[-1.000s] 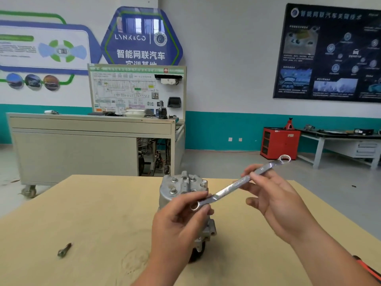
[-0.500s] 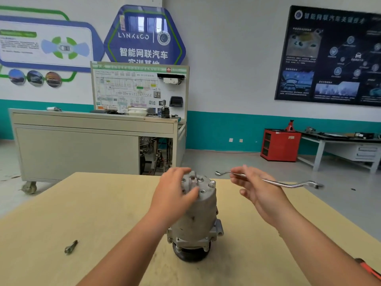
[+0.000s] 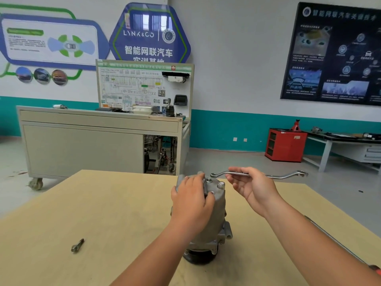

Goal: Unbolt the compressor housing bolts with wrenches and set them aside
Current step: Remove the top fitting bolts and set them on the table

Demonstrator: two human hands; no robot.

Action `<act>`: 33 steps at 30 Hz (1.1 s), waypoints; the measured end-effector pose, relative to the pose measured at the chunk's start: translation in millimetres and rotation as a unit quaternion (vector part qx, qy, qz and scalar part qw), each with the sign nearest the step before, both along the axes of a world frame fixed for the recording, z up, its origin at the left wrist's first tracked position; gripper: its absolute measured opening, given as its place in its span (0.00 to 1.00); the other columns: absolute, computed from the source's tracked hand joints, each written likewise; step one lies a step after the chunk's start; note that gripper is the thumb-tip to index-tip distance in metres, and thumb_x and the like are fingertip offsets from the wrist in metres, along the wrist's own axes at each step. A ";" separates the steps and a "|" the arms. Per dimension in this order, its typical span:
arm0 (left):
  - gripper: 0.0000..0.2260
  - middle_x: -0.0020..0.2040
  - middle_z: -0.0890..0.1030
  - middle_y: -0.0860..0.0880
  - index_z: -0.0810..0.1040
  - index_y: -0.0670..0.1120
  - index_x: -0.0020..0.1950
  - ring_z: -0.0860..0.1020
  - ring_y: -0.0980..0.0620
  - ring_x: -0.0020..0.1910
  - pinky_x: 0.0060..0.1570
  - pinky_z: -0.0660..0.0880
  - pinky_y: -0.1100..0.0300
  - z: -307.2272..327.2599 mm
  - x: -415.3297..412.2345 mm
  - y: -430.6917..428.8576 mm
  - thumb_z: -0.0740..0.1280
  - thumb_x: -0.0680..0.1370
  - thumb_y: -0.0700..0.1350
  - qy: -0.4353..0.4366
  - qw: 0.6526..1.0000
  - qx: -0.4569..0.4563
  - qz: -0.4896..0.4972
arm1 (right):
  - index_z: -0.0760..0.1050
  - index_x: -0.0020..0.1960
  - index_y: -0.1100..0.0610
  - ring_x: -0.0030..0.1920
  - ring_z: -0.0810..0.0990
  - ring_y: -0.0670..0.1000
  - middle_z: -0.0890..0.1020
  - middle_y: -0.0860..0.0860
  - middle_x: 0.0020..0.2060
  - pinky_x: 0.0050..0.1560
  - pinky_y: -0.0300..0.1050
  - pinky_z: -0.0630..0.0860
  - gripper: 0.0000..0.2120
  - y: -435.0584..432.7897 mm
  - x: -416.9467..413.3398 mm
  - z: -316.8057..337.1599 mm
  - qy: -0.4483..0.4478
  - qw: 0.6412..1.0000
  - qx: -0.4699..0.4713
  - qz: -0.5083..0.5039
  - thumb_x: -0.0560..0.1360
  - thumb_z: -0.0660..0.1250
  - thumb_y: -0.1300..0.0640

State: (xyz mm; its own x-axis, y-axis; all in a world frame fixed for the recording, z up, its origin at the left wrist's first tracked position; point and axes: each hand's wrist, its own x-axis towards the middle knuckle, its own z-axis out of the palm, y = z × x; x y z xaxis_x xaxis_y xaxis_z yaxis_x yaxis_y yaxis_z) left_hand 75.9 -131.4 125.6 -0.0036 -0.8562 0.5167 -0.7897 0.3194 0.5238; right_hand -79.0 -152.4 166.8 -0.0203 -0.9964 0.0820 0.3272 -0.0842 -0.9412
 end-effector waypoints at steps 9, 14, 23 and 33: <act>0.23 0.61 0.77 0.59 0.68 0.58 0.61 0.73 0.61 0.63 0.57 0.68 0.65 1.2 50.3 -4.5 0.64 0.67 0.44 0.169 0.959 0.073 -0.215 | 0.76 0.46 0.63 0.33 0.81 0.47 0.83 0.56 0.35 0.30 0.36 0.74 0.13 23.0 -6.8 1.0 0.035 0.999 0.000 0.028 0.80 0.54 0.62; 0.26 0.55 0.81 0.55 0.74 0.53 0.57 0.76 0.65 0.55 0.44 0.71 0.71 16.3 73.1 -15.2 0.58 0.61 0.38 0.205 0.923 0.145 -0.292 | 0.78 0.45 0.62 0.33 0.81 0.47 0.83 0.56 0.35 0.29 0.36 0.75 0.14 33.9 -4.3 -6.0 0.036 0.998 -0.011 0.047 0.80 0.55 0.60; 0.18 0.55 0.79 0.62 0.75 0.58 0.58 0.75 0.66 0.54 0.53 0.72 0.66 30.9 64.3 2.8 0.60 0.70 0.45 0.072 0.970 0.048 -0.226 | 0.78 0.46 0.63 0.33 0.82 0.48 0.84 0.57 0.35 0.28 0.36 0.74 0.13 29.3 5.5 -2.0 0.074 0.996 -0.014 0.043 0.79 0.55 0.62; 0.18 0.57 0.82 0.54 0.82 0.53 0.58 0.77 0.52 0.56 0.56 0.66 0.62 7.8 37.4 4.9 0.73 0.71 0.57 -0.055 0.983 -0.130 -0.113 | 0.76 0.43 0.63 0.26 0.78 0.48 0.82 0.57 0.30 0.26 0.38 0.73 0.15 9.4 -0.6 22.6 0.179 0.976 0.011 0.119 0.77 0.52 0.62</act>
